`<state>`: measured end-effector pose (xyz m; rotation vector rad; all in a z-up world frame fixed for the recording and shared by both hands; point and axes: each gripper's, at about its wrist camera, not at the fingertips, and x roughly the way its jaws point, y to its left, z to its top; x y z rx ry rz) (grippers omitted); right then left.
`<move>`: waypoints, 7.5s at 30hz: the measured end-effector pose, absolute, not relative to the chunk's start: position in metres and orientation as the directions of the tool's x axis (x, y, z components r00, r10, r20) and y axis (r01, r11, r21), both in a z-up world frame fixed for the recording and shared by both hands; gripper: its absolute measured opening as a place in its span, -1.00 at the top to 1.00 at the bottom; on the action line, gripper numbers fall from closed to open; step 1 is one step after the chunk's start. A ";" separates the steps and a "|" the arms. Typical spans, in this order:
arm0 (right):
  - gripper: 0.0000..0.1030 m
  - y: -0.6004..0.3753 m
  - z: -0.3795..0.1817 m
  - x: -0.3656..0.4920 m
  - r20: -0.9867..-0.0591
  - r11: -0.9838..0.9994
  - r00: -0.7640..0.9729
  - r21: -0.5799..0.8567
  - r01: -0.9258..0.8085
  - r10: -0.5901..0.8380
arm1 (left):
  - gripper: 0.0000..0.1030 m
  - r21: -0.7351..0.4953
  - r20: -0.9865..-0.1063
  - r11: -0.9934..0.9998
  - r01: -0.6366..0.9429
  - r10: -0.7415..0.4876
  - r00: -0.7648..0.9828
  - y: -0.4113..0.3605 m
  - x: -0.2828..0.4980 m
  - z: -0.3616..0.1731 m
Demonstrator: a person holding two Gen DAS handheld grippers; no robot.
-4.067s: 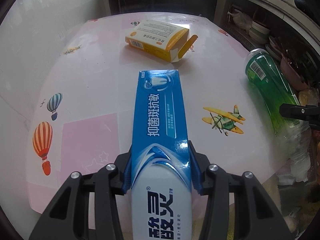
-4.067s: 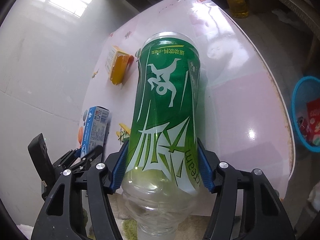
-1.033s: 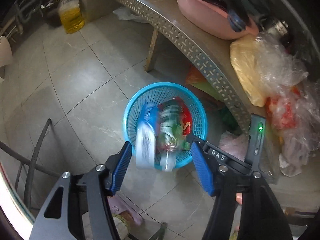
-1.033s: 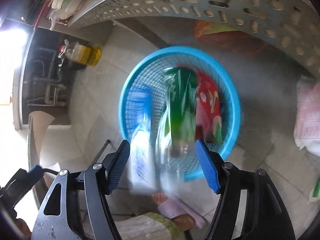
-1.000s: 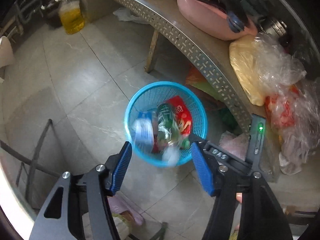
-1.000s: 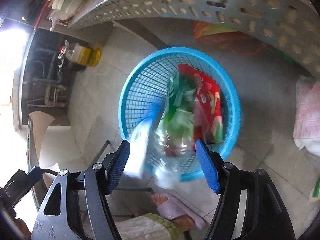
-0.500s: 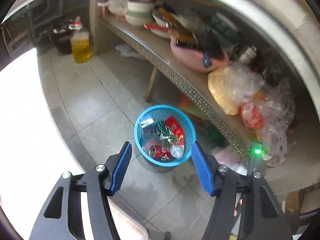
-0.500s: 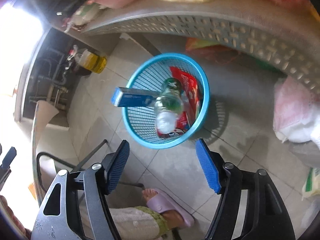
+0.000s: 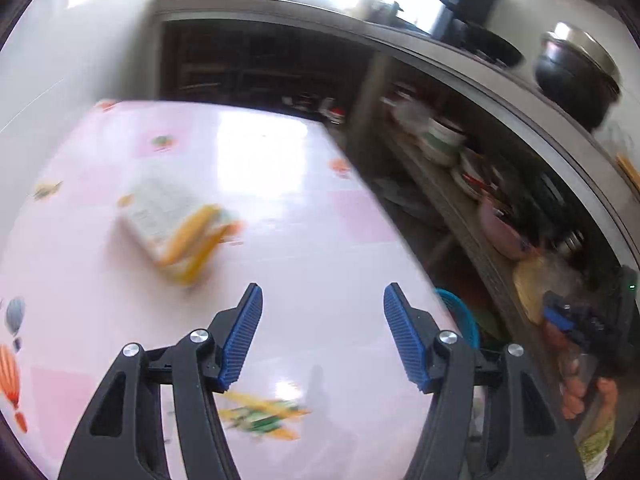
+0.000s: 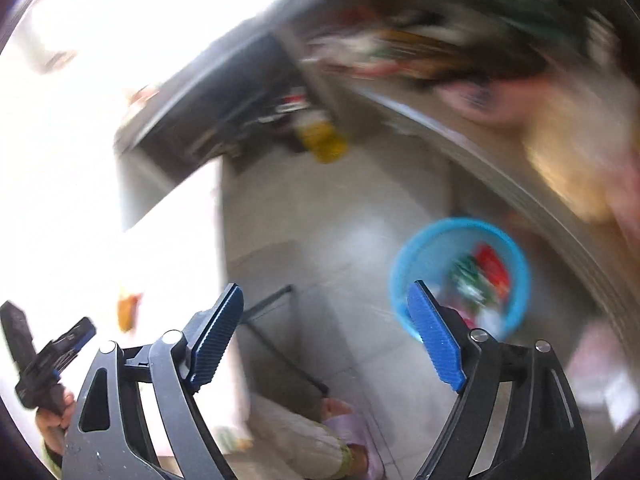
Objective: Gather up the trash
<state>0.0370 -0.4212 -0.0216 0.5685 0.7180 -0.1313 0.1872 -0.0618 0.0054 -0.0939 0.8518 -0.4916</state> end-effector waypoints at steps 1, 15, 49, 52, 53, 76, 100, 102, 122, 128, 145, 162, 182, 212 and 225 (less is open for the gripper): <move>-0.62 -0.403 -0.013 0.051 -0.647 0.867 0.754 0.433 0.246 0.109 | -0.19 -0.286 -0.698 0.897 0.336 -0.435 0.568 -0.043 0.189 0.003; -0.84 -0.118 0.003 0.248 -0.761 0.926 0.601 -0.001 -0.378 0.244 | -0.21 -0.321 -0.759 0.945 0.067 -0.299 0.579 0.087 0.188 -0.037; -0.33 -0.218 -0.018 0.237 -0.760 0.903 0.491 0.394 -0.172 0.425 | -0.24 -0.337 -0.737 0.920 0.201 -0.391 0.551 0.056 0.255 -0.020; -0.33 -0.230 -0.024 0.218 -0.766 0.913 0.504 0.380 -0.145 0.399 | -0.24 -0.304 -0.747 0.925 0.228 -0.380 0.545 0.033 0.282 -0.018; -0.33 -0.233 -0.025 0.215 -0.765 0.913 0.506 0.383 -0.141 0.399 | -0.23 -0.305 -0.753 0.923 0.236 -0.385 0.534 0.029 0.291 -0.019; -0.33 -0.238 -0.030 0.193 -0.750 0.902 0.521 0.421 -0.098 0.407 | 0.81 -0.281 -0.827 0.922 0.266 -0.373 0.420 -0.004 0.316 -0.051; -0.47 -0.194 -0.036 0.104 -0.830 0.957 0.481 0.281 -0.077 0.282 | 0.31 -0.217 -0.843 0.881 0.421 -0.387 0.374 0.018 0.138 -0.055; -0.49 -0.189 -0.037 0.099 -0.831 0.961 0.485 0.265 -0.083 0.271 | 0.31 -0.185 -0.848 0.888 0.420 -0.360 0.388 0.012 0.137 -0.057; -0.50 -0.186 -0.044 0.094 -0.837 0.967 0.488 0.241 -0.080 0.249 | 0.68 -0.190 -0.834 0.916 0.354 -0.341 0.434 0.014 0.139 -0.061; -0.50 -0.180 -0.049 0.092 -0.852 0.978 0.482 0.190 -0.085 0.207 | 0.78 -0.134 -0.832 0.920 0.369 -0.307 0.463 0.008 0.135 -0.059; -0.34 -0.187 -0.049 0.090 -0.843 0.981 0.505 0.187 -0.050 0.187 | 0.82 -0.080 -0.805 0.908 0.411 -0.302 0.510 -0.005 0.125 -0.041; -0.34 -0.254 -0.007 0.063 -0.719 0.936 0.655 0.348 0.052 0.231 | 0.82 -0.107 -0.742 0.846 0.522 -0.417 0.525 -0.052 0.121 0.014; -0.34 -0.482 -0.098 -0.064 -0.819 0.632 0.572 0.429 0.645 -0.029 | 0.82 -0.299 -0.868 0.536 0.790 -0.497 0.009 -0.347 0.156 -0.029; -0.49 -0.501 -0.143 -0.006 -0.847 0.685 0.521 0.317 0.656 -0.107 | 0.12 -0.314 -0.855 0.571 0.758 -0.517 0.035 -0.377 0.184 -0.038; -0.85 -0.374 -0.023 -0.030 -0.659 0.913 0.734 0.181 0.365 -0.163 | -0.82 -0.150 -0.720 0.759 0.633 -0.523 0.456 -0.192 0.108 0.026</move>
